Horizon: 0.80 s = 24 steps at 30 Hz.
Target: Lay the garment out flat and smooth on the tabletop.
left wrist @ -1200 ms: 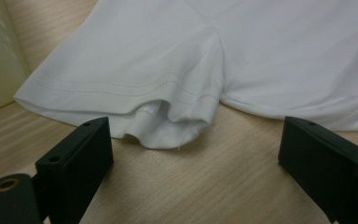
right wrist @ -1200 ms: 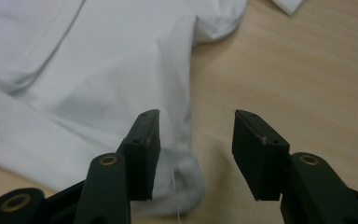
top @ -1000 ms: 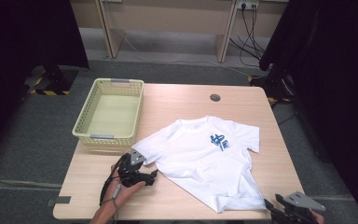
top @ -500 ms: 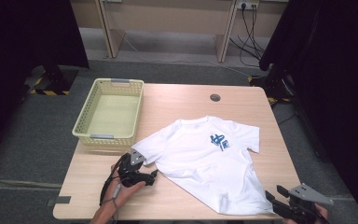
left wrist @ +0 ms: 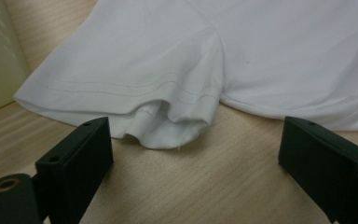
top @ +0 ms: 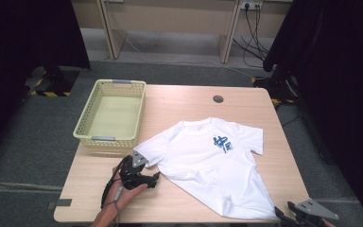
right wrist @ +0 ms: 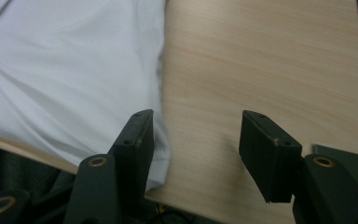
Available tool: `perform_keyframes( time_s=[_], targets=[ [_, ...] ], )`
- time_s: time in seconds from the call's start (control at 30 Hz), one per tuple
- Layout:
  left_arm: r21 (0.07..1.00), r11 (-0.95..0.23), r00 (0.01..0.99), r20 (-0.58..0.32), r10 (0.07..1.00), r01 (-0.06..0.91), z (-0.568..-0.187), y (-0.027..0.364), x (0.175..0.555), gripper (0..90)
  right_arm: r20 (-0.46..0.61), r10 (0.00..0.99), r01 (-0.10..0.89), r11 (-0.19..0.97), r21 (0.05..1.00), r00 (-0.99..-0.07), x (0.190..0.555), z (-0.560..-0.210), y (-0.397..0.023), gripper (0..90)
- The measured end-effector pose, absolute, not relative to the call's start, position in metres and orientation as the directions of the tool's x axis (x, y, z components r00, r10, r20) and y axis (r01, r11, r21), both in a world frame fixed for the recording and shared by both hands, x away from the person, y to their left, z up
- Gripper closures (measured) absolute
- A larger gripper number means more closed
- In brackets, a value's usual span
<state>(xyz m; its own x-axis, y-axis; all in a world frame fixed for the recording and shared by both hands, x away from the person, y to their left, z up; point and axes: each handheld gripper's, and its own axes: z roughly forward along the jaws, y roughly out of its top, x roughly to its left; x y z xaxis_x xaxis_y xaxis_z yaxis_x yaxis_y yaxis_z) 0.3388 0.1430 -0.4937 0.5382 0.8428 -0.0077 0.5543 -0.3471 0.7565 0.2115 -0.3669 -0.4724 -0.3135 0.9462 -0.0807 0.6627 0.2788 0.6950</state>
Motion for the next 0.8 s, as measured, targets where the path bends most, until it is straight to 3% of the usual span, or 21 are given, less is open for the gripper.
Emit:
perform_keyframes(
  time_s=[0.17,0.33,0.4,0.47,0.63,0.8],
  targets=[
    [0.757,-0.347,0.538,-0.008,0.843,0.554,-0.494,0.143,0.339,8.6,-0.089,0.949,0.652,0.274,0.707,-0.302,0.214,-0.467,-0.369,45.1],
    [0.758,-0.353,0.553,-0.013,0.833,0.548,-0.493,0.143,0.339,9.1,-0.072,0.926,0.609,0.301,0.734,-0.371,0.237,-0.457,-0.348,42.7],
    [0.785,-0.362,0.562,0.022,0.827,0.503,-0.492,0.145,0.338,15.0,-0.058,0.912,0.599,0.314,0.737,-0.406,0.25,-0.454,-0.337,41.8],
    [0.799,-0.365,0.552,0.049,0.832,0.478,-0.488,0.146,0.34,14.9,-0.05,0.896,0.587,0.331,0.738,-0.442,0.262,-0.453,-0.326,40.5],
    [0.815,-0.324,0.59,-0.027,0.807,0.481,-0.473,0.131,0.343,14.0,-0.031,0.872,0.58,0.351,0.735,-0.488,0.289,-0.454,-0.305,38.5],
    [0.752,-0.349,0.621,-0.1,0.778,0.558,-0.478,0.104,0.351,13.6,-0.023,0.848,0.579,0.382,0.721,-0.53,0.308,-0.458,-0.287,37.6]
  ],
)
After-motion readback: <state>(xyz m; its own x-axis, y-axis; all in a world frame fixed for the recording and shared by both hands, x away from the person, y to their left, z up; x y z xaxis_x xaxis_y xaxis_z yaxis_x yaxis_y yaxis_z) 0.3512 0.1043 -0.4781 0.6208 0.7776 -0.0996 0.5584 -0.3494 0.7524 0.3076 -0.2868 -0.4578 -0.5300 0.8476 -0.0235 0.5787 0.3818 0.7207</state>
